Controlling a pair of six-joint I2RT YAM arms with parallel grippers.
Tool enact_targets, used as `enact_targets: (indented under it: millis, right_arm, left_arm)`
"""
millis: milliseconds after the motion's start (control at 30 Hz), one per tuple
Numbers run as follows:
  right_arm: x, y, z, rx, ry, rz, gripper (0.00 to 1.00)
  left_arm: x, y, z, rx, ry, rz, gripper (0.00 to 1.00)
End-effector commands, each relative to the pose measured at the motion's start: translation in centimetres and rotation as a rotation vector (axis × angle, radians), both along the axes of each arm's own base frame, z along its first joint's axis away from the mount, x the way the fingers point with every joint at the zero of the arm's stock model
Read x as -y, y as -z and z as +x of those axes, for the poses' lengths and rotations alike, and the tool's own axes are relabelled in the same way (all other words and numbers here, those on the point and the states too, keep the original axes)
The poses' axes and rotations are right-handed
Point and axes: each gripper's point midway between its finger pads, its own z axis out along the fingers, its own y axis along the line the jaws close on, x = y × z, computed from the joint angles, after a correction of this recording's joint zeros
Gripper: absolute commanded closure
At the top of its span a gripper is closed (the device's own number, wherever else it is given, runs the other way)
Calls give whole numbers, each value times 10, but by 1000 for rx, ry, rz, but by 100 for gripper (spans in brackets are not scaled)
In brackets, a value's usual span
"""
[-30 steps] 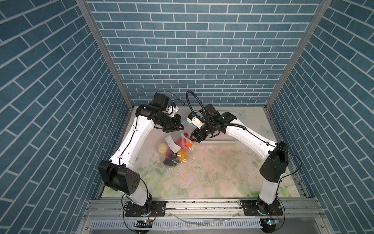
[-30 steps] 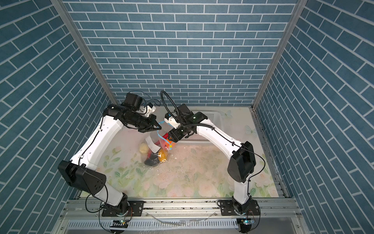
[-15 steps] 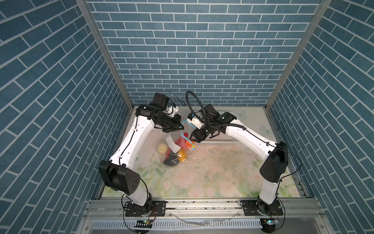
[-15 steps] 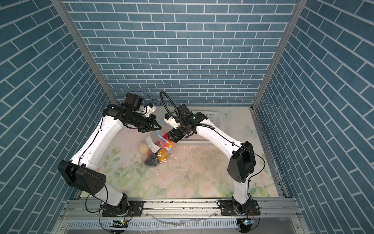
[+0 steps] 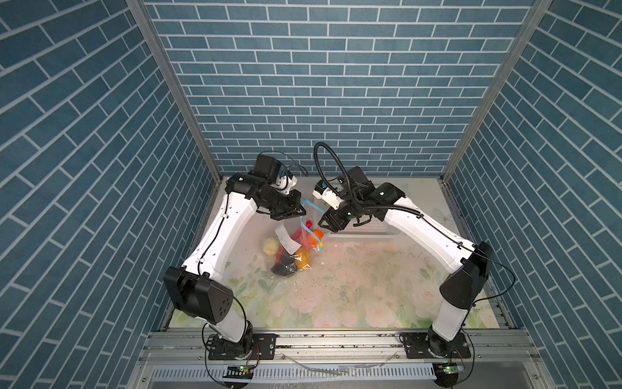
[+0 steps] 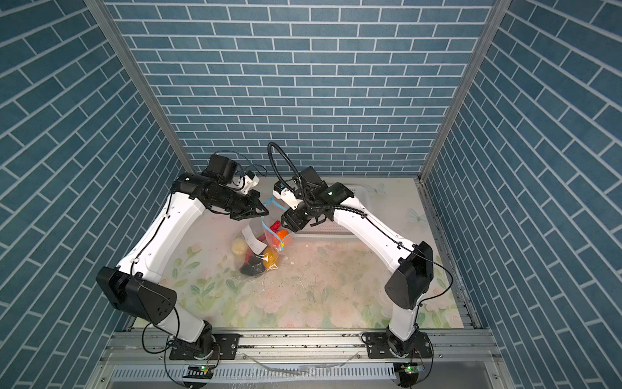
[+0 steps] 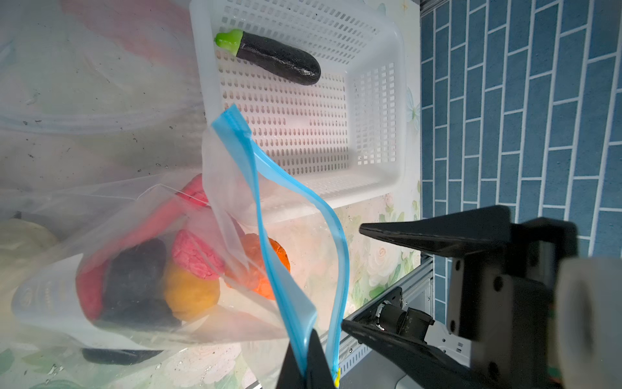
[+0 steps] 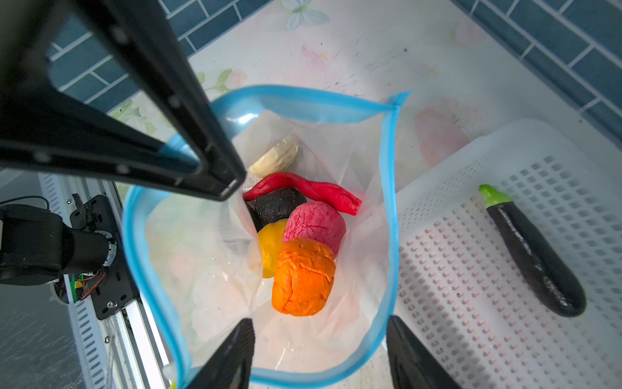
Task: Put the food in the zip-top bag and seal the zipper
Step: 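Raise the open right gripper and move it over the eggplant in the basket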
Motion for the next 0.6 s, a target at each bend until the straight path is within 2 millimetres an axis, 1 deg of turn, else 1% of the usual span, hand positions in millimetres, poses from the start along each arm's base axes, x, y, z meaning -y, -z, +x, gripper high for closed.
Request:
enact_targets:
  millis: [0, 67, 200, 267, 333, 433, 567]
  right_arm:
    - [17, -28, 5, 143, -45, -18, 38]
    - [28, -25, 12, 163, -40, -32, 38]
    - [46, -16, 28, 81, -6, 4, 40]
    - [53, -11, 38, 74, 10, 0, 40]
    - [61, -5, 52, 78, 35, -5, 40]
    - [74, 11, 70, 47, 68, -46, 41]
    - [94, 38, 95, 55, 88, -127, 42]
  left_arm:
    - [4, -10, -4, 31, 18, -23, 100]
    - [3, -10, -5, 30, 17, -23, 100]
    - [3, -9, -4, 34, 17, -21, 100]
    - [4, -8, -5, 29, 16, -25, 100]
    - [5, -6, -5, 24, 13, -32, 100]
    - [5, -8, -5, 29, 10, -37, 100]
    - [5, -10, -5, 31, 11, -34, 100]
